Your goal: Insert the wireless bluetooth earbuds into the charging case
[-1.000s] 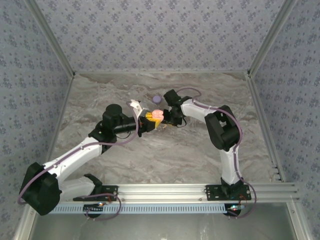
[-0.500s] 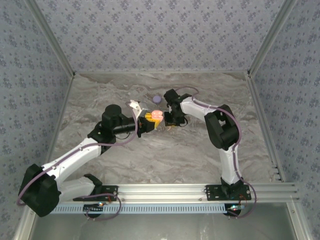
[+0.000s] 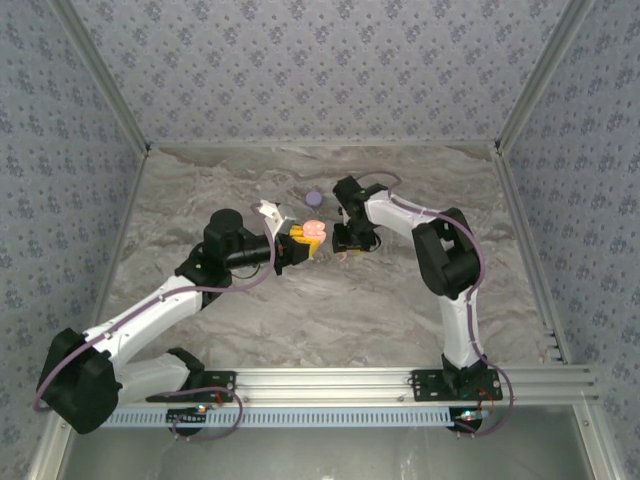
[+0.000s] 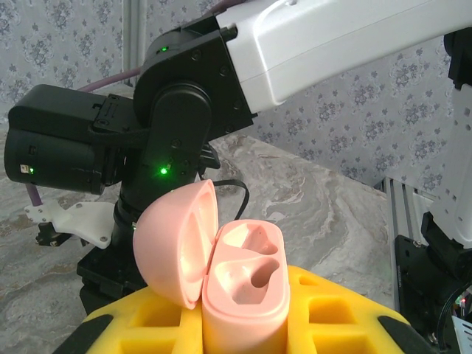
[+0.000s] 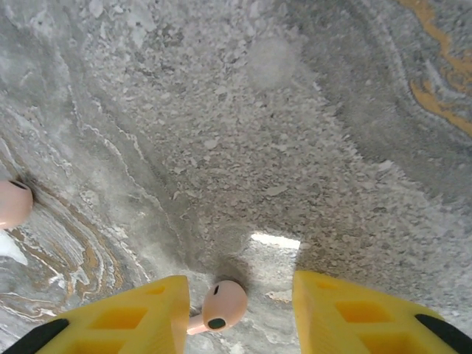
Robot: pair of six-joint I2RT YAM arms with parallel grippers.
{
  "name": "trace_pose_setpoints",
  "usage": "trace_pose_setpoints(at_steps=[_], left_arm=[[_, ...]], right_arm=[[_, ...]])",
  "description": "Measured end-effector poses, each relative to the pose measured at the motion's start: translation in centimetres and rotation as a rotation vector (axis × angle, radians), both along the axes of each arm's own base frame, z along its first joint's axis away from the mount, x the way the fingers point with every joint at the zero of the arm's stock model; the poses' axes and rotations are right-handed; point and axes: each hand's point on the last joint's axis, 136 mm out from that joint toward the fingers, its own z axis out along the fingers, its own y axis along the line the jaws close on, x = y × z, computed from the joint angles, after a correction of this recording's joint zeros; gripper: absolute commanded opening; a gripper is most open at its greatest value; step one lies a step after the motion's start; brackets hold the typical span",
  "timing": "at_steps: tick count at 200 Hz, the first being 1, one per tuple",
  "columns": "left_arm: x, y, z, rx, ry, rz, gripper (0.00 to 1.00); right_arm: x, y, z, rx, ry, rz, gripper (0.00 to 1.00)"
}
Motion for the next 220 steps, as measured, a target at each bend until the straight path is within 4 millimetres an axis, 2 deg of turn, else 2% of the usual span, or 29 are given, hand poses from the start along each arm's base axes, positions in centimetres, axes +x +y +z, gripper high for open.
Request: trace_pose_setpoints(at_steps=[52,109,178,220], left_arm=[[-0.1,0.1,0.3,-0.003,-0.010,-0.001,0.02],[-0.1,0.1,0.3,-0.003,-0.010,-0.001,0.02],[-0.2,0.1,0.1,-0.001,-0.008,-0.001,0.02],[-0.2,0.2,0.1,0.001,-0.011,0.002,0.02]], right_arm=[[-0.4,0.7,0.2,0.039,0.012,-0.190,0.43],[-0.9,1.3,0.0,0.017,0.014,-0.298,0.40],[-0.5,0.3,-0.3,-0.051,0.001,-0.324,0.27],[-0.7,0.2,-0.4,-0.084,0.009,-0.250,0.23]])
